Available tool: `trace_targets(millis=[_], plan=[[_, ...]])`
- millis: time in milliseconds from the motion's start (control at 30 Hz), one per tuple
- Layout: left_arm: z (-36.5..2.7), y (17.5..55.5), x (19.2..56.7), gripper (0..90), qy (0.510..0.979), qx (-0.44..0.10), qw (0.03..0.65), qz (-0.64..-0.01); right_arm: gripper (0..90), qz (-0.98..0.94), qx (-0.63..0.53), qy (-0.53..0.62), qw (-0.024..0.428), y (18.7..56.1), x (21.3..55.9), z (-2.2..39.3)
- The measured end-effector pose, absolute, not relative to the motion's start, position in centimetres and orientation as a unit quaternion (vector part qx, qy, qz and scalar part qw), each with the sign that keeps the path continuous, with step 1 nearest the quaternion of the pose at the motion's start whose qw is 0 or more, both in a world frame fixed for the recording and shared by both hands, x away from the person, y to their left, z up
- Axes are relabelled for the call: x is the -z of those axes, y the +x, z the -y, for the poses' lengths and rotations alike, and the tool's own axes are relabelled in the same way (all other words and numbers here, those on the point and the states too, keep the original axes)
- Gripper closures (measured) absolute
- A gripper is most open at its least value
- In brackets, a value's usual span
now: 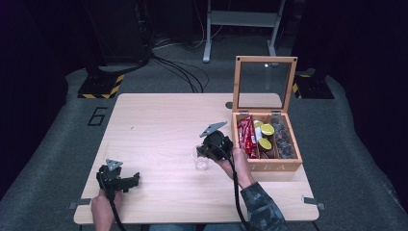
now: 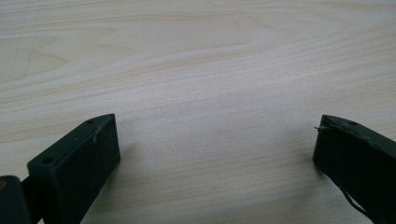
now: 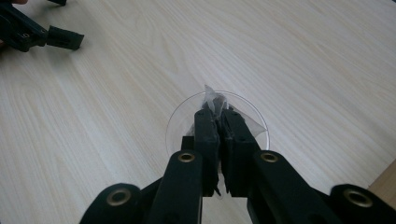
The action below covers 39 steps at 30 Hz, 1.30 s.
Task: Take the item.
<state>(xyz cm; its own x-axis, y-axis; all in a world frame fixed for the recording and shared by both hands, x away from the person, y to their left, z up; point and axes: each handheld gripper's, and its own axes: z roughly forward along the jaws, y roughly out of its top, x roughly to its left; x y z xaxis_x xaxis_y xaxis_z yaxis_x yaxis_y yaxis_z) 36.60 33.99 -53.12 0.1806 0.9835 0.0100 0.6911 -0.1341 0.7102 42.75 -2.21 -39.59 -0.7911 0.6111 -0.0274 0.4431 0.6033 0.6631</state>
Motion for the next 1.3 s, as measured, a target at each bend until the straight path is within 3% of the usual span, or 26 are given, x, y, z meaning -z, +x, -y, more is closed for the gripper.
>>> trace_targets(millis=[533,700,733,867,1100,1300], plan=[[-34.0,36.6,53.1,0.4,0.710,-0.250,0.292,-0.589,84.7,-0.892,-0.319,0.295,0.121,43.1,40.6,1.5],[-34.0,36.6,53.1,0.3,0.710,-0.250,0.293,-0.589,61.4,-0.889,-0.328,0.294,0.122,42.9,40.6,1.6],[-34.0,36.6,53.1,0.3,0.710,-0.250,0.293,-0.589,61.4,-0.889,-0.328,0.294,0.122,42.9,40.6,1.6],[-34.0,36.6,53.1,0.3,0.710,-0.251,0.293,-0.589,37.2,-0.883,-0.345,0.296,0.120,42.4,40.1,2.1],[-34.0,36.6,53.1,0.3,0.711,-0.251,0.293,-0.588,17.4,-0.871,-0.375,0.292,0.127,41.3,39.3,3.4],[-34.0,36.6,53.2,0.4,0.708,-0.252,0.296,-0.590,10.0,-0.858,-0.396,0.295,0.142,39.6,38.6,5.0]])
